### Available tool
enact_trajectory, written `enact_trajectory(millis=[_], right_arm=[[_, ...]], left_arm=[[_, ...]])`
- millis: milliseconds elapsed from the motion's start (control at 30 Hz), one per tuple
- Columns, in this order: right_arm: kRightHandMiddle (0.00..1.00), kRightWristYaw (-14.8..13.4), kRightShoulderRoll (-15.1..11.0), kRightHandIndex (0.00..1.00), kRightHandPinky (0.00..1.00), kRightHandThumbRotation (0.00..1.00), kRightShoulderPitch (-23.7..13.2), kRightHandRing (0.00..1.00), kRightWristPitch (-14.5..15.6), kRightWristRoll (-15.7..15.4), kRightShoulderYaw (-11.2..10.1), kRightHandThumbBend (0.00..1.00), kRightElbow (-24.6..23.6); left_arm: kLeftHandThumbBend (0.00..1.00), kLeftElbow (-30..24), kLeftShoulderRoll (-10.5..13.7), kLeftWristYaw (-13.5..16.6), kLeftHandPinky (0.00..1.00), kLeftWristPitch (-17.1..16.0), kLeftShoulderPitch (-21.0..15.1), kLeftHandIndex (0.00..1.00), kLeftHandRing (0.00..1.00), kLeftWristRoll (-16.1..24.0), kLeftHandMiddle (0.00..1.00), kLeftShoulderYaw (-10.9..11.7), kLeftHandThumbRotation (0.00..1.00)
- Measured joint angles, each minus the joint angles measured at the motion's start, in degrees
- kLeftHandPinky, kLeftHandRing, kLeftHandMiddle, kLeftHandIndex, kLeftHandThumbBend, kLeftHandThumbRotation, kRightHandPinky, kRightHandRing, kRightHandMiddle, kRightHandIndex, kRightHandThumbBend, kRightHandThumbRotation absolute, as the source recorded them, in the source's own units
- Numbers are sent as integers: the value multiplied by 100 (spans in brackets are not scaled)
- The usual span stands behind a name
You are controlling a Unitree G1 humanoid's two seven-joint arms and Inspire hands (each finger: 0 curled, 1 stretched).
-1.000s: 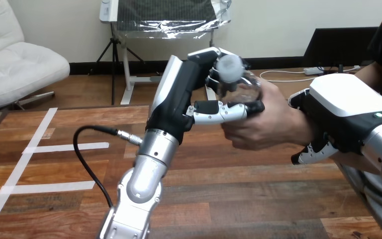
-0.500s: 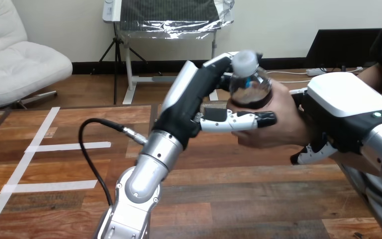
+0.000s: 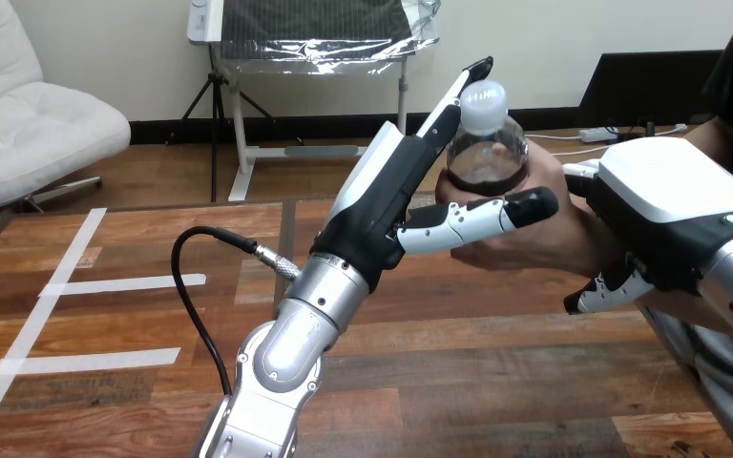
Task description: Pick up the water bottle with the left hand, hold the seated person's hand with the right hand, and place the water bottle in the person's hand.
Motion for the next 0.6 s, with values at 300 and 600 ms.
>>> enact_trajectory(millis=[300,600], right_arm=[[84,0,0,82,71,0,0,82,-2,5,0,83,0],[85,-2,0,82,71,0,0,83,-18,5,0,83,0]], left_arm=[[100,0,19,7,100,-54,0,100,100,0,100,7,64],[100,0,25,29,100,-97,0,100,100,4,100,7,64]])
